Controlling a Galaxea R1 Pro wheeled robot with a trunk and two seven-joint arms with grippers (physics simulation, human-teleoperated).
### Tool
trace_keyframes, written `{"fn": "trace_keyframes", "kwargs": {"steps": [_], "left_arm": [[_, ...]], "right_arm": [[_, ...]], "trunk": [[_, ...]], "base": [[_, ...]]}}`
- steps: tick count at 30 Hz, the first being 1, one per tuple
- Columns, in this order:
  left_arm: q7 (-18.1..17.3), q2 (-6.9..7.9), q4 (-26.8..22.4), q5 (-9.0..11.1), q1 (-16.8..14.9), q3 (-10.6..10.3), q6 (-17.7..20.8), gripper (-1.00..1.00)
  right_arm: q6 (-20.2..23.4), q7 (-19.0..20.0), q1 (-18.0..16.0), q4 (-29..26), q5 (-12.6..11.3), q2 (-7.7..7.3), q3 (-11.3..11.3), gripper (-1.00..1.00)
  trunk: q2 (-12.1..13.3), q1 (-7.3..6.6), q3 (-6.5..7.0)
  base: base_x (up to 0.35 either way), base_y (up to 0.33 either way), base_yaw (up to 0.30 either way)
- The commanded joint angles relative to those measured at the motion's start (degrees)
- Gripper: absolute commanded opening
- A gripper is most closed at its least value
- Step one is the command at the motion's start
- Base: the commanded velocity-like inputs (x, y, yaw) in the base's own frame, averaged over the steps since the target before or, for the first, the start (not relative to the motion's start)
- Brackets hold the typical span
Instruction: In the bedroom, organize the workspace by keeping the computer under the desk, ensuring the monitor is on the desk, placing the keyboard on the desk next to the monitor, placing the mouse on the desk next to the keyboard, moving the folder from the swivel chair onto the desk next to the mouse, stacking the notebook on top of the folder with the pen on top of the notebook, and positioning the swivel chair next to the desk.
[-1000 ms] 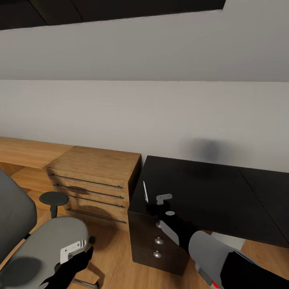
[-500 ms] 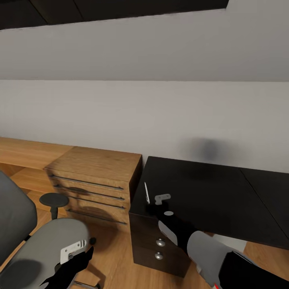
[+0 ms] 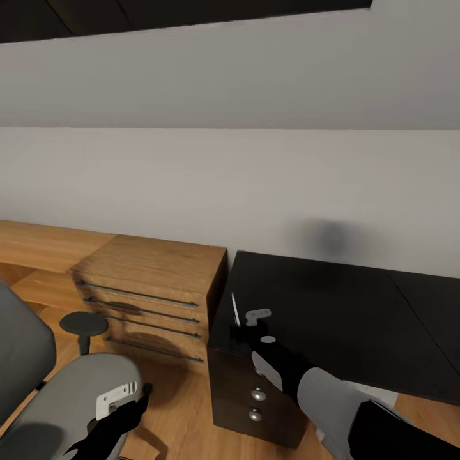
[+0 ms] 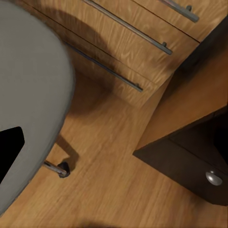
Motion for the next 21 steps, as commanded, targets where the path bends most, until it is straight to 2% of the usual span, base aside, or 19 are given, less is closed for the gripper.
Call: {"fn": "trace_keyframes", "kwargs": {"steps": [1, 12, 21], "left_arm": [[0.43, 0.02, -0.12, 0.6, 0.01, -0.03, 0.21, 1.0], [0.38, 0.02, -0.12, 0.61, 0.05, -0.25, 0.28, 1.0], [0.43, 0.02, -0.12, 0.66, 0.03, -0.29, 0.19, 1.0]], "right_arm": [[0.06, -0.41, -0.07, -0.06, -0.41, -0.02, 0.49, 1.0], [0.06, -0.4, -0.06, -0.06, -0.41, -0.01, 0.47, 1.0], [0.11, -0.42, -0.06, 0.01, -0.41, 0.46, 0.5, 1.0]], "trunk": [[-0.03, 0.03, -0.05], [-0.03, 0.03, -0.05], [-0.03, 0.03, -0.05]], "base": [[0.226, 0.001, 0.0], [0.116, 0.0, 0.0], [0.02, 0.0, 0.0]]}}
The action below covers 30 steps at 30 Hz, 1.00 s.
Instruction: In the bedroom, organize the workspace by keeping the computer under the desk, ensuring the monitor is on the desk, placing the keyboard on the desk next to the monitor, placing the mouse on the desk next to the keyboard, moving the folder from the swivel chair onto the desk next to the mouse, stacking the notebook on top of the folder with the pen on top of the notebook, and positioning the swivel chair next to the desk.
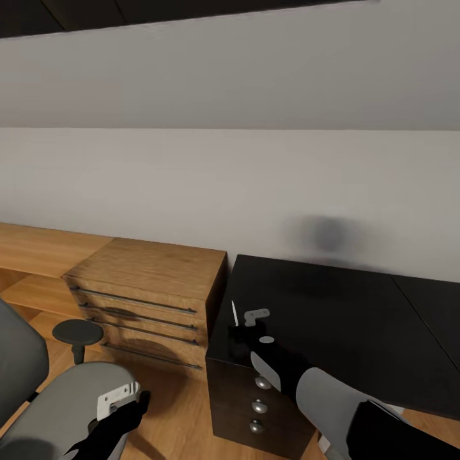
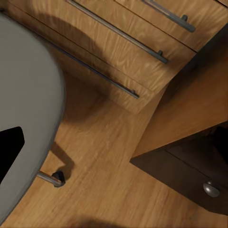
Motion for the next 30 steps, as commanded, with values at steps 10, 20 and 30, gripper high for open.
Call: {"fn": "trace_keyframes", "kwargs": {"steps": [10, 20, 30], "left_arm": [[0.47, 0.03, -0.11, 0.61, 0.0, -0.05, 0.09, 1.0], [0.54, 0.03, -0.11, 0.65, 0.01, -0.02, 0.1, 1.0], [0.55, -0.05, -0.11, 0.66, 0.02, -0.05, 0.12, 1.0]], "right_arm": [[2.84, -0.91, -0.07, -0.26, -0.41, 1.29, 0.43, 1.0], [6.1, -1.57, -0.08, -0.6, -0.41, 1.33, 0.4, 1.0], [9.66, -3.27, -0.1, -0.62, -0.49, 1.33, 0.32, 1.0]], "trunk": [[-0.03, 0.0, -0.05], [-0.03, 0.0, -0.05], [-0.03, 0.0, -0.05]], "base": [[0.0, 0.0, 0.0], [0.0, 0.0, 0.0], [0.0, 0.0, 0.0]]}}
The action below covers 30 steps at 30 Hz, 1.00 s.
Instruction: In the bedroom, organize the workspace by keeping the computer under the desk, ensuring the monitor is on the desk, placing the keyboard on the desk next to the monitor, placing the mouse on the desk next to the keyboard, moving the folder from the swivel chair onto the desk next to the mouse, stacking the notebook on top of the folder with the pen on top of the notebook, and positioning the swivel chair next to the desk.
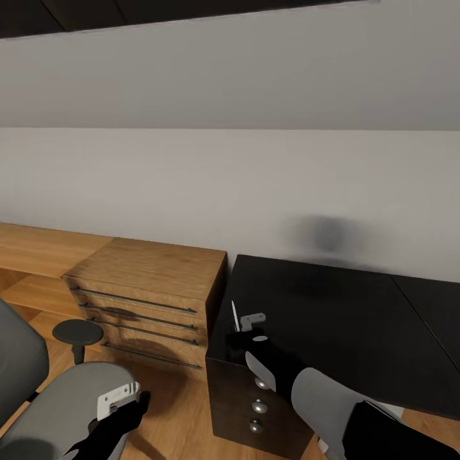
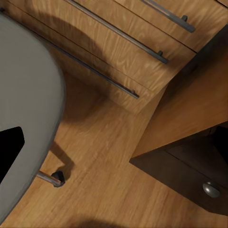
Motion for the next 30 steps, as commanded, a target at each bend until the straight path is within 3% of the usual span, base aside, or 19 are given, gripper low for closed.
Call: {"fn": "trace_keyframes", "kwargs": {"steps": [1, 24, 30], "left_arm": [[0.46, 0.03, -0.13, 0.6, 0.0, -0.05, 0.17, 1.0], [0.44, 0.03, -0.13, 0.66, 0.0, -0.05, 0.1, 1.0], [0.39, -0.01, -0.13, 0.63, 0.01, -0.05, 0.06, 1.0]], "right_arm": [[0.37, -0.45, -0.04, 0.01, -0.8, 0.0, 0.31, 1.0], [0.58, -0.48, -0.1, 0.03, -0.8, 0.0, 0.31, 1.0], [0.58, -0.47, -0.06, -0.01, -0.8, 0.0, 0.31, 1.0]], "trunk": [[-0.03, 0.01, -0.06], [-0.03, 0.01, -0.06], [-0.03, 0.01, -0.06]], "base": [[0.0, 0.0, 0.0], [0.002, 0.0, 0.0], [0.172, 0.0, 0.0]]}}
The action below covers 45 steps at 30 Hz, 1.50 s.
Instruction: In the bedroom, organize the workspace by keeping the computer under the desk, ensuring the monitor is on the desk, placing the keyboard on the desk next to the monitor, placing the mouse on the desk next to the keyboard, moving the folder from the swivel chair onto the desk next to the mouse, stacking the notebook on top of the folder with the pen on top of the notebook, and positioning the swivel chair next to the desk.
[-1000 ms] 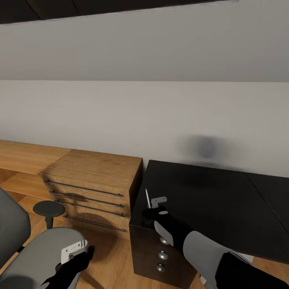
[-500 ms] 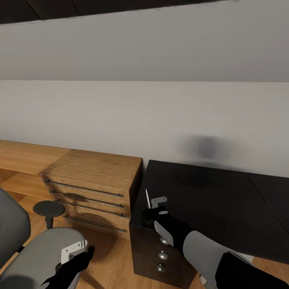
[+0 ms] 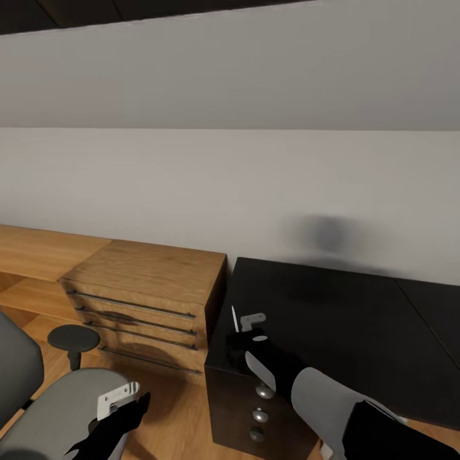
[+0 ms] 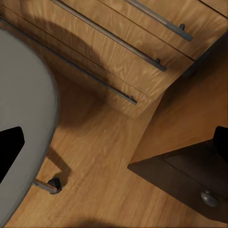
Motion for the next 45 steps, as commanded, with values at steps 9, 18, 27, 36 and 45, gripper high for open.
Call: {"fn": "trace_keyframes", "kwargs": {"steps": [9, 18, 27, 36, 45], "left_arm": [[0.47, 0.01, -0.13, 0.57, 0.0, -0.05, 0.19, 1.0], [0.47, 0.0, -0.13, 0.61, 0.0, -0.08, 0.19, 1.0], [0.47, 0.04, -0.13, 0.6, 0.01, -0.06, 0.19, 1.0], [0.47, 0.07, -0.13, 0.59, 0.0, -0.05, 0.19, 1.0], [0.47, 0.05, -0.13, 0.63, 0.02, -0.05, 0.19, 1.0]], "right_arm": [[0.27, -0.34, -0.07, 0.01, -0.92, 0.0, 0.27, 1.0], [0.35, -0.33, -0.05, -0.02, -0.92, 0.0, 0.29, 1.0], [1.04, -0.33, -0.07, -0.09, -0.92, 0.0, 0.33, -1.0], [1.06, -0.32, -0.07, -0.11, -0.92, 0.0, 0.34, -1.0], [1.06, -0.32, -0.07, -0.44, -0.92, 0.0, 0.31, -1.0]], "trunk": [[-0.02, 0.02, -0.06], [-0.02, 0.02, -0.06], [-0.02, 0.02, -0.06], [-0.02, 0.02, -0.06], [-0.02, 0.02, -0.06]], "base": [[0.022, 0.0, 0.0], [0.001, 0.0, 0.0], [0.0, 0.0, 0.0], [0.0, 0.0, 0.0], [0.0, 0.0, 0.0]]}}
